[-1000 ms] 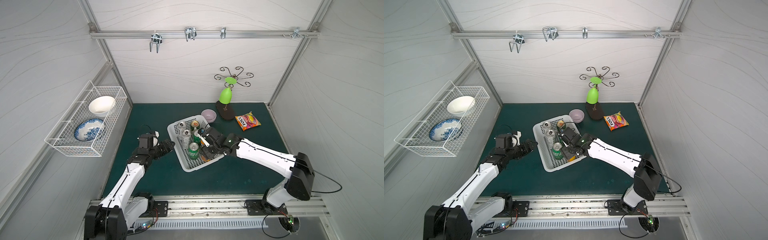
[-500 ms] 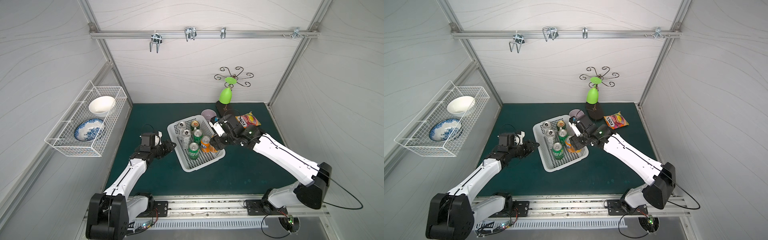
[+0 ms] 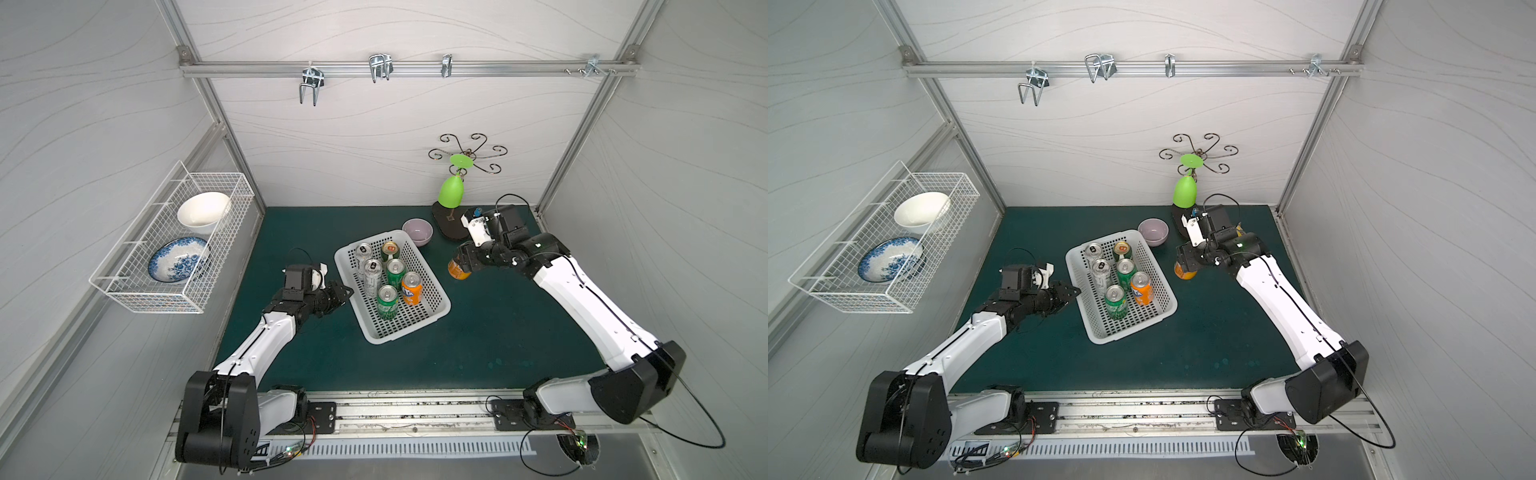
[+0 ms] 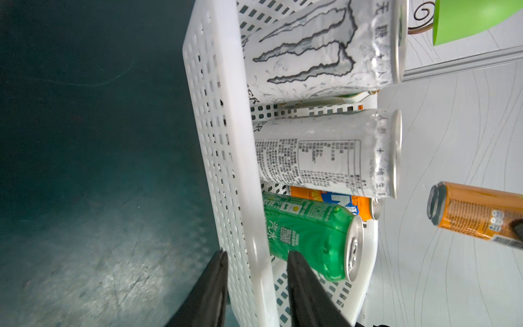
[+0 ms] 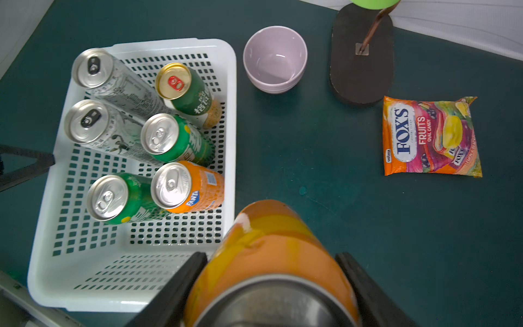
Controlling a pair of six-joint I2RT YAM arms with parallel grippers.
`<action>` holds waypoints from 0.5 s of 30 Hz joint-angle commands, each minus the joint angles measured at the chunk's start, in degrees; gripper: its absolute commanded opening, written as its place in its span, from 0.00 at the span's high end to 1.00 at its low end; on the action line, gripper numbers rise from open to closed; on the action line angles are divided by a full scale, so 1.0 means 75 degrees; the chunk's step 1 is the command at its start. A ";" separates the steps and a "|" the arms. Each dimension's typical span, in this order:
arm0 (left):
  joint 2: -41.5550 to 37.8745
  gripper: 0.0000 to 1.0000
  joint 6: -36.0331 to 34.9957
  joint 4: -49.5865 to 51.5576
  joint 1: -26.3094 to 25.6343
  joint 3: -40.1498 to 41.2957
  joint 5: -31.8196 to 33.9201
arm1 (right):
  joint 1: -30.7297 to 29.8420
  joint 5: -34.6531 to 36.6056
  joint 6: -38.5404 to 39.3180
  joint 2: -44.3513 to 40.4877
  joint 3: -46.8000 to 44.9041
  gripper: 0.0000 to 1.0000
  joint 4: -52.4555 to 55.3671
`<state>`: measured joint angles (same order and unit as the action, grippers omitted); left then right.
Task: Take out the drinks from the basket
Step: Place the drink at the center of the board.
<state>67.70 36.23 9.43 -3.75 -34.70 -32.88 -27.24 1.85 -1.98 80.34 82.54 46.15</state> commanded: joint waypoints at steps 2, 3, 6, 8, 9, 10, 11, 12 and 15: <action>0.0093 0.62 -0.0067 -0.0314 0.0031 -0.0283 -0.0151 | 0.0250 -0.0101 0.0225 0.0344 0.0246 0.44 -0.1085; 0.0114 0.62 -0.0066 -0.0308 0.0031 -0.0285 -0.0162 | 0.0280 -0.0048 0.0257 0.0461 0.0233 0.44 -0.1211; 0.0194 0.63 -0.0062 -0.0360 0.0031 -0.0295 -0.0220 | 0.0293 0.0152 0.0377 0.0837 0.0178 0.44 -0.1652; 0.0254 0.64 -0.0059 -0.0391 0.0033 -0.0307 -0.0265 | 0.0298 0.0260 0.0467 0.1132 0.0162 0.44 -0.1966; 0.0285 0.65 -0.0049 -0.0412 0.0031 -0.0320 -0.0289 | 0.0299 0.0331 0.0497 0.1272 0.0173 0.45 -0.2071; 0.0312 0.65 -0.0043 -0.0434 0.0031 -0.0319 -0.0334 | 0.0300 0.0400 0.0526 0.1430 0.0183 0.45 -0.2198; 0.0346 0.65 -0.0026 -0.0466 0.0030 -0.0331 -0.0381 | 0.0304 0.0438 0.0555 0.1583 0.0214 0.44 -0.2279; 0.0374 0.65 -0.0026 -0.0490 0.0029 -0.0330 -0.0418 | 0.0304 0.0481 0.0568 0.1731 0.0222 0.45 -0.2388; 0.0439 0.66 -0.0008 -0.0554 0.0031 -0.0339 -0.0457 | 0.0304 0.0522 0.0592 0.2188 0.0310 0.45 -0.2695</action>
<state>70.41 36.25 8.27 -3.75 -34.70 -34.83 -25.23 4.49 1.37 95.57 82.54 32.93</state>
